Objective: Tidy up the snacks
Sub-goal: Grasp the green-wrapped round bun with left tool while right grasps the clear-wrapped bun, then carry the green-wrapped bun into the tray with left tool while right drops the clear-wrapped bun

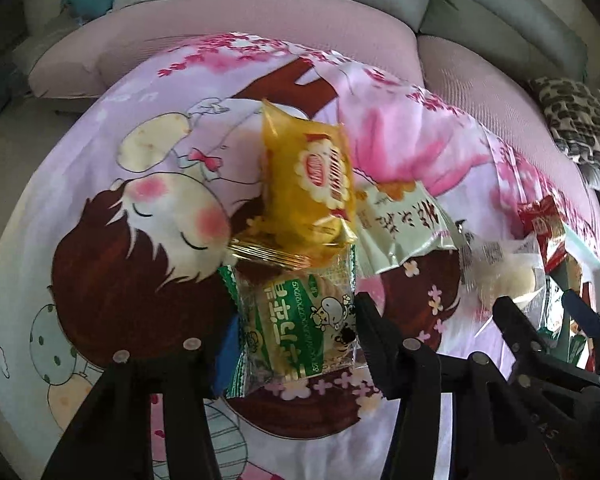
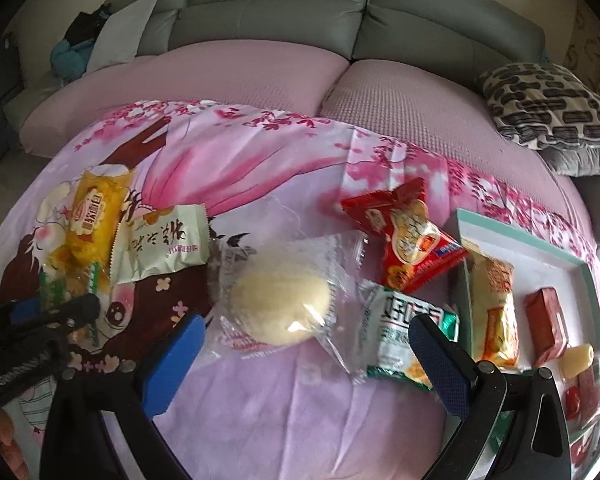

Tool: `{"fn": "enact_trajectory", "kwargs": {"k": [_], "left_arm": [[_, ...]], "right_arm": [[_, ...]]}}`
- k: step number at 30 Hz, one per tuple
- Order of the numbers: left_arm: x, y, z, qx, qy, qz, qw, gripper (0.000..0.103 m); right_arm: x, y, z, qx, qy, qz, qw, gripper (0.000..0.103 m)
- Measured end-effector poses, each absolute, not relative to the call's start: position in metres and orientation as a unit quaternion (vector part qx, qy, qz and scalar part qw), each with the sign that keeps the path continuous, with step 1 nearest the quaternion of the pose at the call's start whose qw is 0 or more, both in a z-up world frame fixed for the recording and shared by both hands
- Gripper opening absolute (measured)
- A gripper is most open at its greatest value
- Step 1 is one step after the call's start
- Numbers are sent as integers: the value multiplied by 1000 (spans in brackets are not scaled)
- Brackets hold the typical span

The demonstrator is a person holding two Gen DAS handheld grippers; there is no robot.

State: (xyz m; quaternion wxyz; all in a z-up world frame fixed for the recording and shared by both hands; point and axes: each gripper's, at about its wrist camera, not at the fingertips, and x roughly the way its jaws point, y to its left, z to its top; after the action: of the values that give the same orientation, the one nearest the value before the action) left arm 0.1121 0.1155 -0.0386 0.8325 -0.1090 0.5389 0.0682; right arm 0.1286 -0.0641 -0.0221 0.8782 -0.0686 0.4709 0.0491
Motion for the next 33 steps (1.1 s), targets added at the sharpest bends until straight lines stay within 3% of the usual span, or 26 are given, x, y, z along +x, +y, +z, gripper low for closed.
{"fn": "enact_trajectory", "kwargs": {"k": [14, 17, 25, 33], "left_arm": [[112, 123, -39, -123, 537, 71, 832, 55], [112, 123, -37, -122, 536, 72, 832, 55], [110, 124, -34, -121, 532, 78, 834, 55], [107, 122, -26, -115, 524, 78, 840, 55]], "right_arm": [[143, -40, -46, -115, 494, 41, 861, 102], [142, -41, -44, -111, 493, 37, 862, 88], [139, -47, -40, -98, 492, 35, 864, 67], [131, -56, -29, -67, 490, 45, 868, 64]]}}
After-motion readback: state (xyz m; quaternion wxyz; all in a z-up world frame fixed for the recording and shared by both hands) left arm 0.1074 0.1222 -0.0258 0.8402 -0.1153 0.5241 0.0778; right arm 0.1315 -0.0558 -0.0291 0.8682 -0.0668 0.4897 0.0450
